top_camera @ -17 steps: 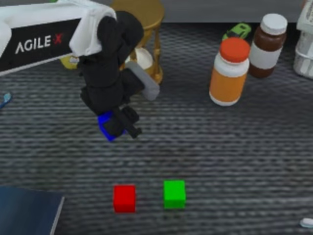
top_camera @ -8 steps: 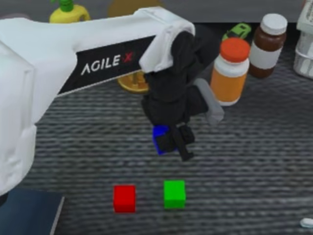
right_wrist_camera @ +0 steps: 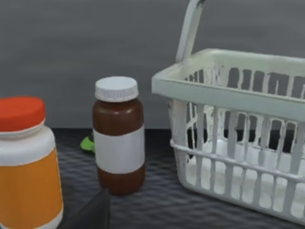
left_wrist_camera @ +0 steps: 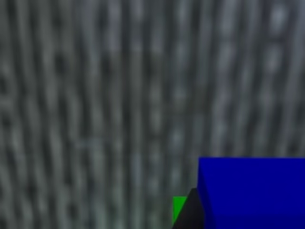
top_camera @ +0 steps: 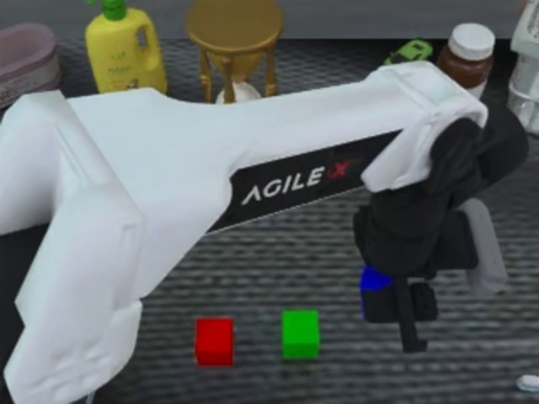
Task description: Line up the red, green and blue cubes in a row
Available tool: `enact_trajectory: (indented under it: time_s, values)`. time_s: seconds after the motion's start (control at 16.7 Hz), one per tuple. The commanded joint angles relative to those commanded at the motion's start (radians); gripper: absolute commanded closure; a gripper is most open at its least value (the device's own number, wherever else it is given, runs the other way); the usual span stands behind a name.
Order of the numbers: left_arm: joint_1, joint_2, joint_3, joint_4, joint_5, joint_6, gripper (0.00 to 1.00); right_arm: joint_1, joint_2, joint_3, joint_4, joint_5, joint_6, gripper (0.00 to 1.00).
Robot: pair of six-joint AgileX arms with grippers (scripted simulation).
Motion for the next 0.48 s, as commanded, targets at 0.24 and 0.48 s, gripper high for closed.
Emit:
enact_trajectory:
  time_s: [0.24, 0.48]
  values:
    - [0.003, -0.004, -0.005, 0.006, 0.0, 0.0, 1.0, 0.0, 0.0, 0.0, 0.0, 0.0, 0.0, 0.0]
    - [0.003, 0.023, -0.076, 0.104, 0.001, 0.0, 1.0, 0.0, 0.0, 0.0, 0.0, 0.0, 0.0, 0.0]
